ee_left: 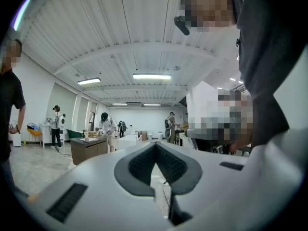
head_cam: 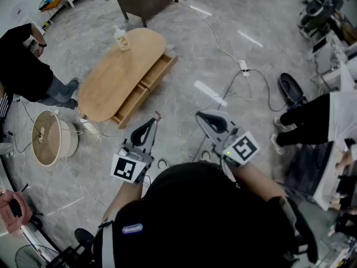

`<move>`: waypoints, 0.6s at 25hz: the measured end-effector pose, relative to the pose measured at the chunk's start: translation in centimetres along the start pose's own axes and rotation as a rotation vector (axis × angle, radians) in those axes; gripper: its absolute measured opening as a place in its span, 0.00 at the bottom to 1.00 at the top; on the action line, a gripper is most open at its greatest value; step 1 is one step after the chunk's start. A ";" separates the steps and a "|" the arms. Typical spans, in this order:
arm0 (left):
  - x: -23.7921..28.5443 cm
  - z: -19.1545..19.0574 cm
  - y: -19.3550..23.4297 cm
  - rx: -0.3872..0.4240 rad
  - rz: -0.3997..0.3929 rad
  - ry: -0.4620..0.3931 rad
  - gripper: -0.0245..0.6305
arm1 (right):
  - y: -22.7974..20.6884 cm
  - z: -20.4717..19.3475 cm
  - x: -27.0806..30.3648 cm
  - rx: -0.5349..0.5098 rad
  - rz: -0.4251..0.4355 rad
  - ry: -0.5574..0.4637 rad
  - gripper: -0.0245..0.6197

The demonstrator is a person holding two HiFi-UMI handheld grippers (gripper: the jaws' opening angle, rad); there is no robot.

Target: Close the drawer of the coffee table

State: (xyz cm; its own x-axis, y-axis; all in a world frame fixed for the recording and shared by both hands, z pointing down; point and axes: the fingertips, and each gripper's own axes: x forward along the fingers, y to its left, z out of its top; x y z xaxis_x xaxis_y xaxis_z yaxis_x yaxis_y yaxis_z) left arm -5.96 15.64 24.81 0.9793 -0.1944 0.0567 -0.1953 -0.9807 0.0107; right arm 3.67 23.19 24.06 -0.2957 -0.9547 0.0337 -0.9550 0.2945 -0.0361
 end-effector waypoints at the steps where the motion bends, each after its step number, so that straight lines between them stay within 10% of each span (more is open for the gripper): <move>1: 0.3 0.0 0.2 -0.004 -0.004 -0.001 0.05 | -0.3 -0.1 0.5 0.016 -0.005 0.002 0.05; 15: 1.1 0.4 0.7 -0.005 0.000 -0.021 0.05 | -0.1 1.0 1.8 0.042 0.018 -0.065 0.05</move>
State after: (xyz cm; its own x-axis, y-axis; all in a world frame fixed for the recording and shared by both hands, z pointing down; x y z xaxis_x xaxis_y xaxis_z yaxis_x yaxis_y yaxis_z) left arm -5.05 14.70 24.48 0.9801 -0.1951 0.0358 -0.1958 -0.9805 0.0161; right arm 3.28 21.41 23.10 -0.3090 -0.9505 -0.0321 -0.9474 0.3106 -0.0776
